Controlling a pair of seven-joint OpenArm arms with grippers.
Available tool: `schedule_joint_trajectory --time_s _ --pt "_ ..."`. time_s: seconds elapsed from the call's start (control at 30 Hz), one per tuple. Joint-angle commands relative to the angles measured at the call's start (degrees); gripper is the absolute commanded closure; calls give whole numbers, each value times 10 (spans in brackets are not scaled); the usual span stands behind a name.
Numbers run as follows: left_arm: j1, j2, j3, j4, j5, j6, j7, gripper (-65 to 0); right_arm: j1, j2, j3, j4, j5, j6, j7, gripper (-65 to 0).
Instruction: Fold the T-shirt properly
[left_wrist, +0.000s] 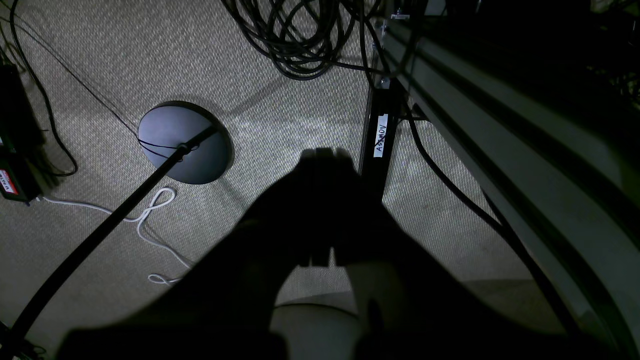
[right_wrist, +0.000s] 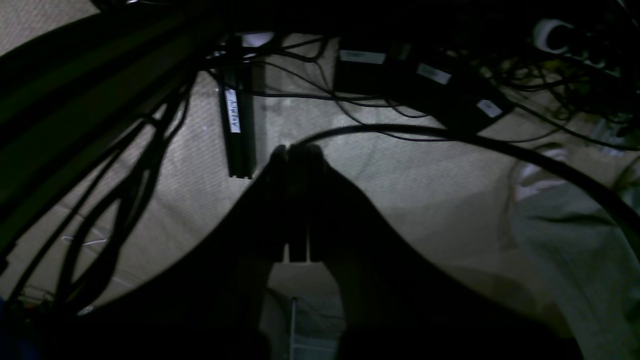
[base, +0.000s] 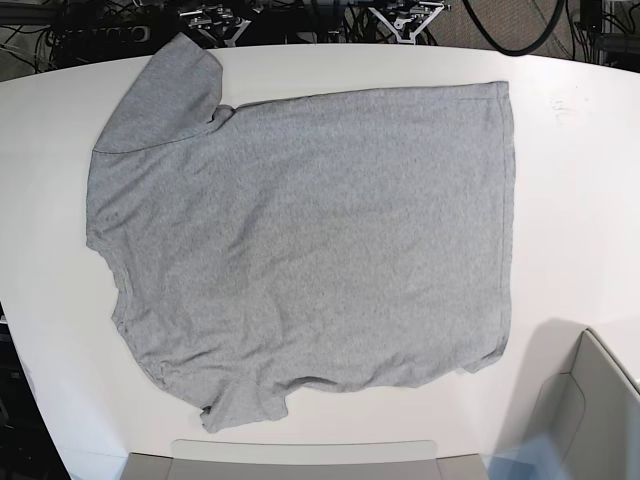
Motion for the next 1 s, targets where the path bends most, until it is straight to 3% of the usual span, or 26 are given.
schedule_joint_trajectory --time_s 0.0,0.47,0.67,0.8,0.97 --pt "-1 2 2 1 0 2 -3 -2 1 2 1 1 4 3 3 0" --pt "-1 2 2 1 -1 3 -4 -1 -9 12 2 2 6 3 10 0" --pt "1 2 1 1 -1 3 -7 -1 -21 20 2 1 6 3 45 0" --pt "15 2 1 1 -1 3 -70 -1 -27 23 3 1 6 3 60 0" --pt "57 2 1 1 -1 3 -191 -1 -56 35 3 1 14 3 111 0"
